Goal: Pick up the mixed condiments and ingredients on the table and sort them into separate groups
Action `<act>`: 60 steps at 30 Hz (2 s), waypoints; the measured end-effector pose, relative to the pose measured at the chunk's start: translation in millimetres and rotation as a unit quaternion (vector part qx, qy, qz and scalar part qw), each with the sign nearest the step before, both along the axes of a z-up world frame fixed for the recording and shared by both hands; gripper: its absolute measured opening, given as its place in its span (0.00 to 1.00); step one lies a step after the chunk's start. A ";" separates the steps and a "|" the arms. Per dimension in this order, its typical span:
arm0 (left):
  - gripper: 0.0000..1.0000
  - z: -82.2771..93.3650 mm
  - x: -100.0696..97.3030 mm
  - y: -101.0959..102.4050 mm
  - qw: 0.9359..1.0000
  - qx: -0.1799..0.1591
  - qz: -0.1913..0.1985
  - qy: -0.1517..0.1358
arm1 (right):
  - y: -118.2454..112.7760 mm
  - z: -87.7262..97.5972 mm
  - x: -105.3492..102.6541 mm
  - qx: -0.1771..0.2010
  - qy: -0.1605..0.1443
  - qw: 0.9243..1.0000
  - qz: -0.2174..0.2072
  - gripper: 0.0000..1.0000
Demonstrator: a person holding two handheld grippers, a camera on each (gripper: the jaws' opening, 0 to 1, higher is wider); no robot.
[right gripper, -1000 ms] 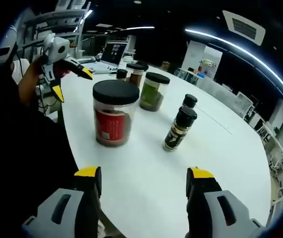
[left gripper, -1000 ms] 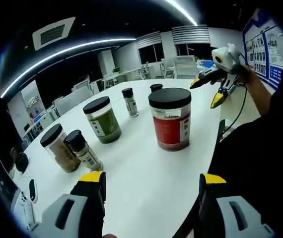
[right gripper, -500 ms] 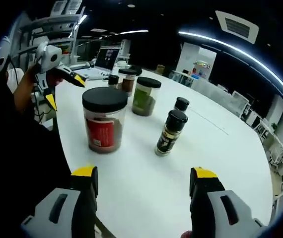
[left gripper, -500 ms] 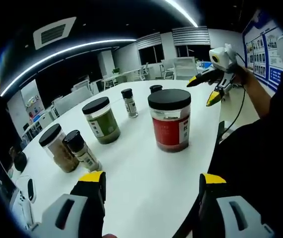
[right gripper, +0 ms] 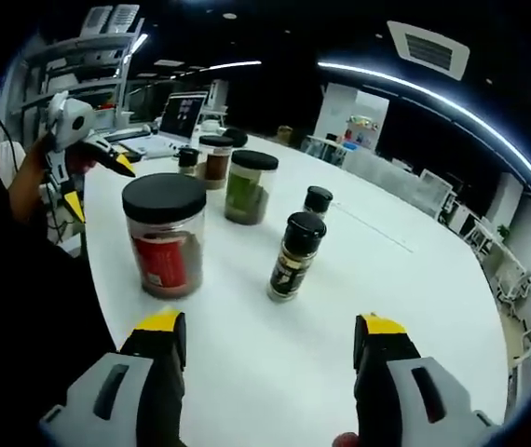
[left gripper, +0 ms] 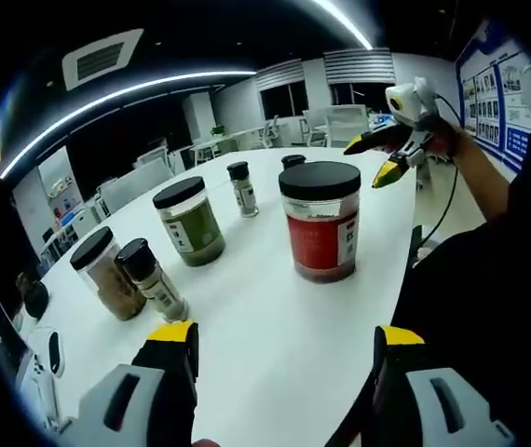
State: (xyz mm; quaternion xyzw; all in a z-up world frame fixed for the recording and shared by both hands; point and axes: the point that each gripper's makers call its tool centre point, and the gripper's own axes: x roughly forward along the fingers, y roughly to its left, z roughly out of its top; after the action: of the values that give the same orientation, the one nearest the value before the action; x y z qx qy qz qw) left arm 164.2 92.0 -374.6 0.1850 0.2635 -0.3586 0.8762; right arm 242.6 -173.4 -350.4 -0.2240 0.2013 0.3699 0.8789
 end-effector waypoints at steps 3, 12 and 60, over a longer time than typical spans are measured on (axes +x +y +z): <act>0.76 2.5 1.2 -0.8 1.000 -0.011 0.003 -0.002 | 0.9 1.4 6.5 0.010 -0.006 1.000 -0.008 0.71; 0.76 -3.1 0.4 -3.9 1.000 0.000 -0.002 0.004 | 13.1 27.9 31.8 0.107 -0.079 0.991 -0.031 0.68; 0.76 -10.1 9.4 2.9 1.000 -0.007 0.020 0.006 | 58.0 -24.3 89.2 0.144 -0.046 0.987 -0.052 0.54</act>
State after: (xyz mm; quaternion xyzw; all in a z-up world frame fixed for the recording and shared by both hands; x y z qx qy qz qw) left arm 173.5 94.9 -384.7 0.1715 0.2700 -0.3444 0.8827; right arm 331.7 -115.4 -374.8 -0.1015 0.1166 0.3376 0.9285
